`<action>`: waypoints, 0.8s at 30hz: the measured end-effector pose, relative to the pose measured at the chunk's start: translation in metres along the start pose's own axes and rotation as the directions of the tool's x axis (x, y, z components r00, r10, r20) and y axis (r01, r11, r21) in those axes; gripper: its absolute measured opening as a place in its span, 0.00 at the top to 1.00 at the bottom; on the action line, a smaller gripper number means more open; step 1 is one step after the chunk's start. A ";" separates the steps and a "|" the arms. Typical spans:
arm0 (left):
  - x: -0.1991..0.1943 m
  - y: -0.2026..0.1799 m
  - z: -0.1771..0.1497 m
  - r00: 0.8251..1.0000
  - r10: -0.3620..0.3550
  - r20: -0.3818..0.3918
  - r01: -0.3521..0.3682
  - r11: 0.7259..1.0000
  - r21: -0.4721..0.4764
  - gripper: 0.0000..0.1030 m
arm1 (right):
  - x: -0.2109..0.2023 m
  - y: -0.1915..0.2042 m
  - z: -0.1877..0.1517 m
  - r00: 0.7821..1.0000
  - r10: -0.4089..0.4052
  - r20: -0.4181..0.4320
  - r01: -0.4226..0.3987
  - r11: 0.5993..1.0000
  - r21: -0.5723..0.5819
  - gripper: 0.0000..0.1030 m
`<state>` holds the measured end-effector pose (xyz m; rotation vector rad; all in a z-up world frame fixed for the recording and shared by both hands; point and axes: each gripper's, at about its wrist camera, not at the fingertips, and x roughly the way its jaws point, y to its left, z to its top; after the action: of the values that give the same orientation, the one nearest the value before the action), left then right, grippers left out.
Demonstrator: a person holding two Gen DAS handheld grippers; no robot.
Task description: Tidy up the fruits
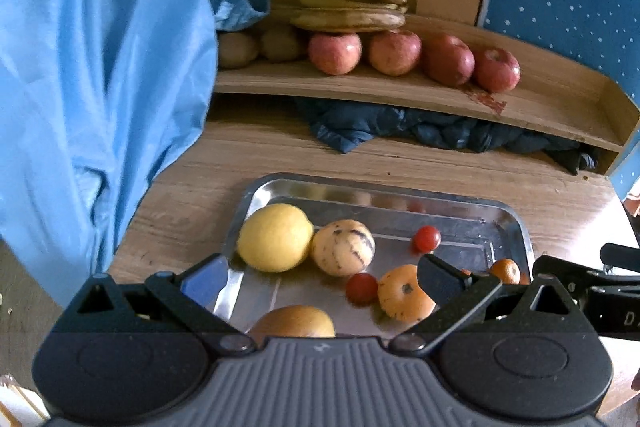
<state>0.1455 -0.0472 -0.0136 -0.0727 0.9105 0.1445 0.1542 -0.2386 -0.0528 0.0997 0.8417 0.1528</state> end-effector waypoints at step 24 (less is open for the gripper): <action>-0.027 0.073 -0.024 0.997 -0.050 0.056 0.050 0.999 0.006 0.00 | -0.039 0.068 -0.031 0.996 -0.040 0.081 0.039 0.999 0.011 0.01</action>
<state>0.0990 0.0194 -0.0066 -0.0871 0.8525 0.0972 0.0988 -0.1779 -0.0344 0.0971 0.7633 0.1072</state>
